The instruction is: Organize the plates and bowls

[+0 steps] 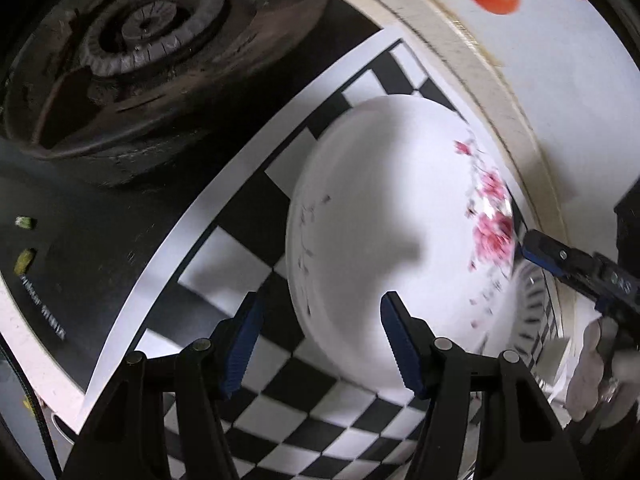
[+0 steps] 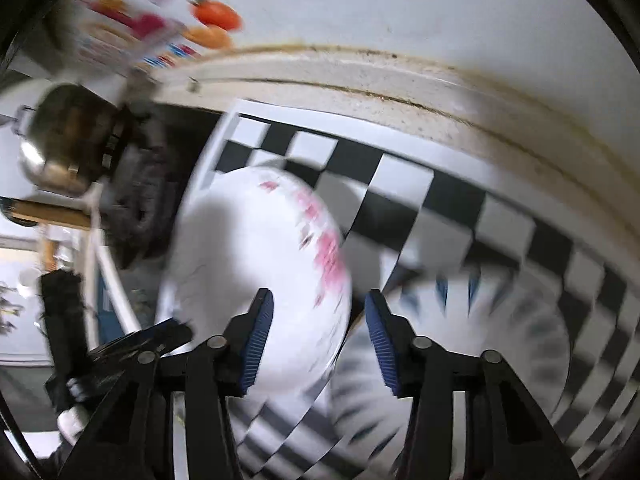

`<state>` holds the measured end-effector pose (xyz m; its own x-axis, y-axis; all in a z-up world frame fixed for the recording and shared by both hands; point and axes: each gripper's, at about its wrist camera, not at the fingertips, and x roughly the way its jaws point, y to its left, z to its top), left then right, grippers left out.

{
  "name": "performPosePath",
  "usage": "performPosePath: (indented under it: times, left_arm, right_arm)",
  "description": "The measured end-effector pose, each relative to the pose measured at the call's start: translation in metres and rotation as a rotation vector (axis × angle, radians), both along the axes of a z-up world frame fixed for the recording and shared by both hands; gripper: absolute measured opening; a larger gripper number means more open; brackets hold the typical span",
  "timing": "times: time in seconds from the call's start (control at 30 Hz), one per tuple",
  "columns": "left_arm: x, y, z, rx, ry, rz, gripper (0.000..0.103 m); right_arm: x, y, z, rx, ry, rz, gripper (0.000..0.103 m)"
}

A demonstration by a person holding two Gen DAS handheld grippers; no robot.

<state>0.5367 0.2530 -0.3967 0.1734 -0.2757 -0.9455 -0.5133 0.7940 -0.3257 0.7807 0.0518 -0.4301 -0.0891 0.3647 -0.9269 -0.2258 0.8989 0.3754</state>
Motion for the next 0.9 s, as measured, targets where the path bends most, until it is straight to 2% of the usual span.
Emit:
performPosePath:
  times: [0.07, 0.13, 0.2, 0.3, 0.43, 0.6, 0.7, 0.9]
  left_arm:
    - [0.007, 0.0, -0.007, -0.001, 0.004, -0.007, 0.053]
    - [0.013, 0.0, -0.013, 0.005, 0.014, -0.023, 0.035]
    - [0.02, -0.001, -0.015, 0.012, 0.014, -0.029, 0.032]
    - [0.023, 0.001, -0.014, 0.025, 0.013, -0.024, 0.03]
    - [0.024, -0.002, -0.012, 0.038, 0.019, -0.029, 0.028]
    - [0.018, -0.002, 0.012, 0.063, -0.004, -0.061, 0.028]
    - [0.013, -0.008, 0.037, 0.087, -0.035, -0.103, 0.028]
    - [-0.002, -0.033, 0.08, 0.12, -0.083, -0.213, 0.028]
  right_arm:
    - [0.015, 0.003, -0.019, -0.014, 0.036, 0.018, 0.04]
    - [0.025, 0.009, -0.033, 0.007, 0.076, 0.036, 0.036]
    - [0.029, 0.014, -0.043, 0.027, 0.11, 0.052, 0.029]
    - [0.028, 0.025, -0.057, 0.007, 0.139, 0.086, 0.023]
    - [0.033, 0.02, -0.053, 0.029, 0.118, 0.081, 0.016]
    - [0.025, 0.01, -0.034, 0.035, 0.069, 0.071, 0.013]
    - [0.013, -0.002, -0.023, 0.035, 0.048, 0.06, 0.013]
    - [-0.02, -0.03, 0.034, 0.065, -0.042, 0.007, 0.012]
